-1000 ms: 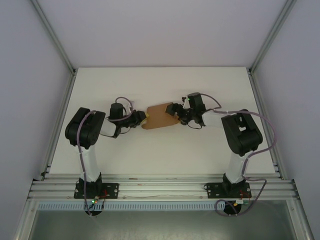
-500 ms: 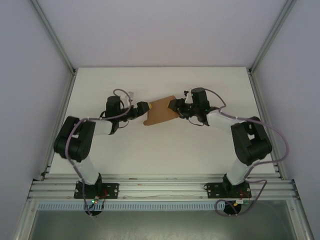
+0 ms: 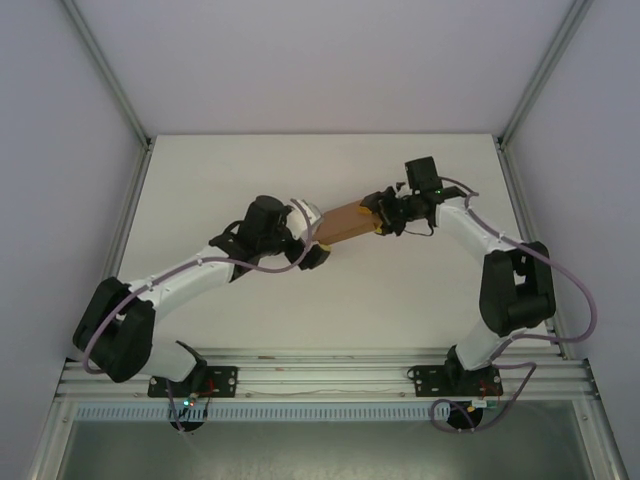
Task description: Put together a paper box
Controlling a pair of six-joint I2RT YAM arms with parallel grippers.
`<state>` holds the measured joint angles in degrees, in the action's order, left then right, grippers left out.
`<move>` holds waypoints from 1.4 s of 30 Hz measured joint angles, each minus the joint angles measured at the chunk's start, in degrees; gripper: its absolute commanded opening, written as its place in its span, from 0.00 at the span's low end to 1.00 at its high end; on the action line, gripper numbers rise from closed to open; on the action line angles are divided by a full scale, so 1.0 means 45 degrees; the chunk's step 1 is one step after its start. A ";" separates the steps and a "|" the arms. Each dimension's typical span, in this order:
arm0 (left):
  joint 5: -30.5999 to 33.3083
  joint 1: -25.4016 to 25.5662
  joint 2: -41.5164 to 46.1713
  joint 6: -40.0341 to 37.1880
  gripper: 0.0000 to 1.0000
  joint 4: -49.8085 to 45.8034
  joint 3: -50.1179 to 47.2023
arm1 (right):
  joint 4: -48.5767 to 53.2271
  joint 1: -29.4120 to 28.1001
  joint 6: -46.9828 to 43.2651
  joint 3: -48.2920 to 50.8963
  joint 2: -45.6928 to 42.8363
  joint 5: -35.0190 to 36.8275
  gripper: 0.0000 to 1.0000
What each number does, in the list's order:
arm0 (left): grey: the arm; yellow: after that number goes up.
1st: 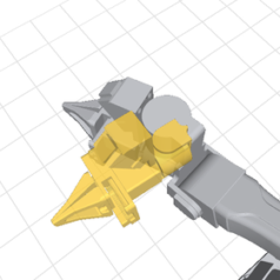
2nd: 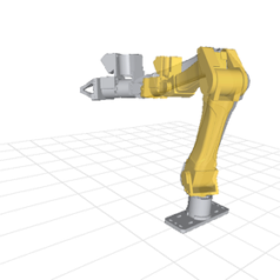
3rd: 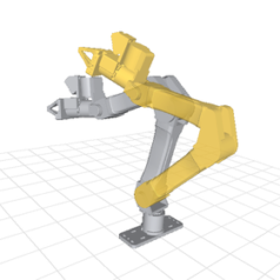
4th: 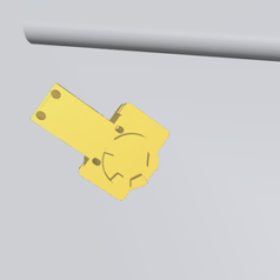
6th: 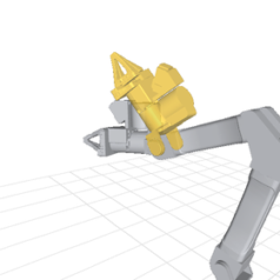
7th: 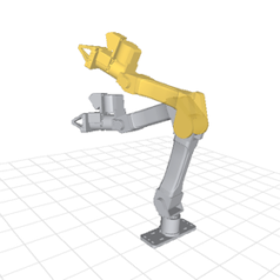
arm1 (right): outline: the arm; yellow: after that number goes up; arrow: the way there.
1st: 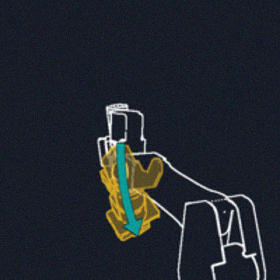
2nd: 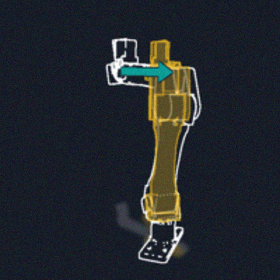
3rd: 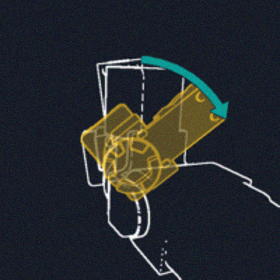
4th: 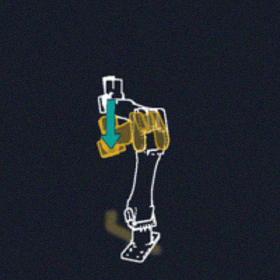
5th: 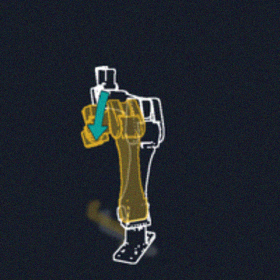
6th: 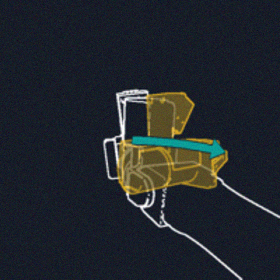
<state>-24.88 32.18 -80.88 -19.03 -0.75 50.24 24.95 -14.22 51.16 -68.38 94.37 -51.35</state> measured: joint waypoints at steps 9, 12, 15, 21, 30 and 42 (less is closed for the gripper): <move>0.1545 0.0937 -0.1122 -0.2404 0.99 -0.1132 0.1321 | 0.0272 0.0005 0.1715 0.0005 0.0423 -0.1763 0.42; 0.2268 0.1005 -0.1715 -0.2807 0.91 -0.1559 0.1880 | 0.0296 0.0005 0.1972 0.0005 0.0418 -0.2147 0.42; 0.2895 0.1132 -0.2040 -0.3084 0.71 -0.1982 0.2312 | 0.0486 0.0044 0.2011 0.0000 0.0418 -0.2132 0.43; 0.3497 0.1433 -0.2283 -0.3803 0.51 -0.2783 0.3050 | 0.0316 0.0126 0.2404 0.0005 0.0364 -0.2331 0.50; 0.3832 0.1515 -0.2521 -0.4444 0.33 -0.3021 0.3638 | 0.0151 0.0087 0.2516 0.0155 -0.0384 -0.2283 0.99; 0.3385 0.1506 -0.2807 -0.4983 0.32 -0.6271 0.4862 | 0.0398 0.0753 -0.3774 0.1064 -0.3517 0.5872 1.00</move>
<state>-9.65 38.96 -93.51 -41.45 -28.97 72.12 26.74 -10.83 34.17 -63.59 78.54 -24.93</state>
